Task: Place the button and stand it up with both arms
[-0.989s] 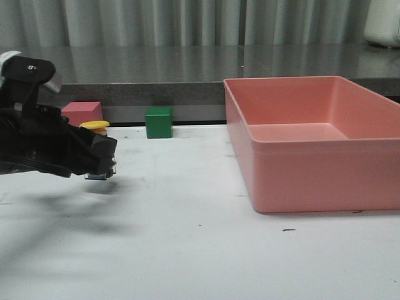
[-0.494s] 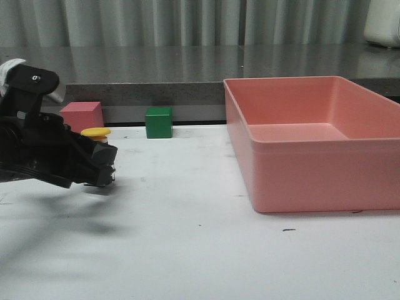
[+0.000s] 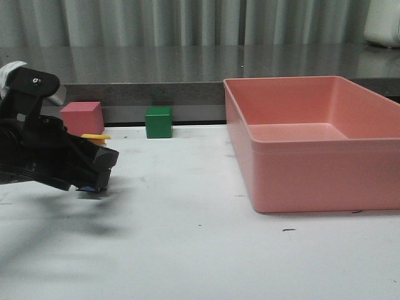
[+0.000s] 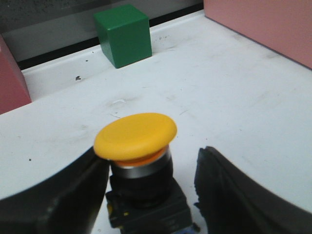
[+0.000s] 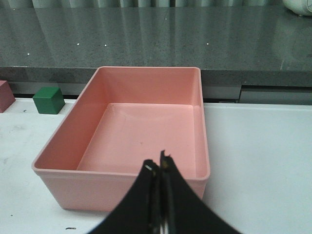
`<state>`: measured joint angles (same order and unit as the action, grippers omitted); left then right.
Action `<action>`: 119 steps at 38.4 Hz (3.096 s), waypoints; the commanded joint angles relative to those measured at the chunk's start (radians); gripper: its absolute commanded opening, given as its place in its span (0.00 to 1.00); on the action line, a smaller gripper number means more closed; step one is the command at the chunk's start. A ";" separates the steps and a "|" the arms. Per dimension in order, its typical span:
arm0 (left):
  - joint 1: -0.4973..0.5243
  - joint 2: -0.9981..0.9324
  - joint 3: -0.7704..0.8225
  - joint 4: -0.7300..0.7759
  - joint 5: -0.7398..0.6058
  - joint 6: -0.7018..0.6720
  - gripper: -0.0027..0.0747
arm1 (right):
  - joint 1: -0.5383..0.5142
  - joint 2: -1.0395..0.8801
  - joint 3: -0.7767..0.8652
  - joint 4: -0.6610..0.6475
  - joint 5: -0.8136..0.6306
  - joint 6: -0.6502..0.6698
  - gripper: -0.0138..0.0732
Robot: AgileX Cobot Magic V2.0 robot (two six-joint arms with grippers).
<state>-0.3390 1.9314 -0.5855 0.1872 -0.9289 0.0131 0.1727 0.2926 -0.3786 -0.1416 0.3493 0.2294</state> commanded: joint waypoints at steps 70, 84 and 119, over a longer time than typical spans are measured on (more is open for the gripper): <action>-0.054 -0.951 -0.009 -0.091 0.792 -0.013 0.61 | -0.006 0.007 -0.025 -0.017 -0.085 -0.009 0.09; -0.121 -1.360 -0.009 -0.116 1.158 -0.013 0.05 | -0.006 0.007 -0.025 -0.017 -0.085 -0.009 0.09; -0.121 -1.596 -0.009 -0.207 1.332 -0.013 0.01 | -0.006 0.007 -0.025 -0.017 -0.085 -0.009 0.09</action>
<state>-0.4504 0.3288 -0.5674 -0.0085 0.4762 0.0070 0.1727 0.2926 -0.3786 -0.1416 0.3493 0.2294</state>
